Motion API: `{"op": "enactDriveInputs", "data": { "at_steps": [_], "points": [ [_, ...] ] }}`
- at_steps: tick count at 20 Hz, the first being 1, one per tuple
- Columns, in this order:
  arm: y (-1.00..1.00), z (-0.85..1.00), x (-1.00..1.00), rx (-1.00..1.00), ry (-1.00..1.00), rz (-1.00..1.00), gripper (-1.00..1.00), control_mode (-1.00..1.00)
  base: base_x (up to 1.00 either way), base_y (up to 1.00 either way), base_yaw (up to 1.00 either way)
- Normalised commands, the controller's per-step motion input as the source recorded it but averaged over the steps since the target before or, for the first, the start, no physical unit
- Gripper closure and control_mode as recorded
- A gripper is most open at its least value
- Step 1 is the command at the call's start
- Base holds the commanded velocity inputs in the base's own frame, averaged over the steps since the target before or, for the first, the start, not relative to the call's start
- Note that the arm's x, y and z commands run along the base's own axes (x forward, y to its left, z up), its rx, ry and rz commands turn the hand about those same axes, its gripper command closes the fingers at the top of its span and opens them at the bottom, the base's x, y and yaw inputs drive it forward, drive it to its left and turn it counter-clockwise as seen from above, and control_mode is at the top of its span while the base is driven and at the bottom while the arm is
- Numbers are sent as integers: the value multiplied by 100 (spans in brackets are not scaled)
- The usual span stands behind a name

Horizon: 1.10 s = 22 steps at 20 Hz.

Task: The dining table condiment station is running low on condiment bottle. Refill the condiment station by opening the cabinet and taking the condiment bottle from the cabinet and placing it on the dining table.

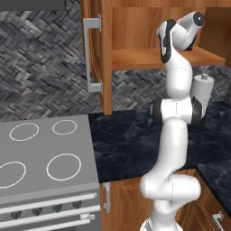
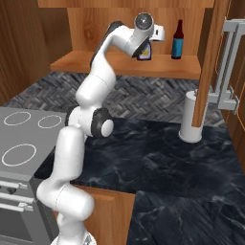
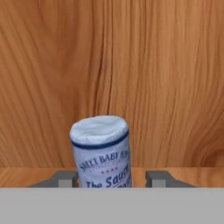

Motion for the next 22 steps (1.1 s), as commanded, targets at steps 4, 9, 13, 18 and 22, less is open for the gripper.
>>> {"op": "enactDriveInputs", "data": {
  "at_steps": [4,9,13,18,22],
  "points": [
    [6,-53,-17,-5,-8,0,100,-100,0,0,0],
    [14,-100,-37,-10,-44,-4,100,-100,0,0,0],
    [7,-98,-41,-4,-55,-6,100,-100,0,0,0],
    [12,-97,-54,-5,-58,-7,100,-100,0,0,0],
    [4,-8,-87,0,-13,-1,100,-100,0,0,0]
  ]
}}
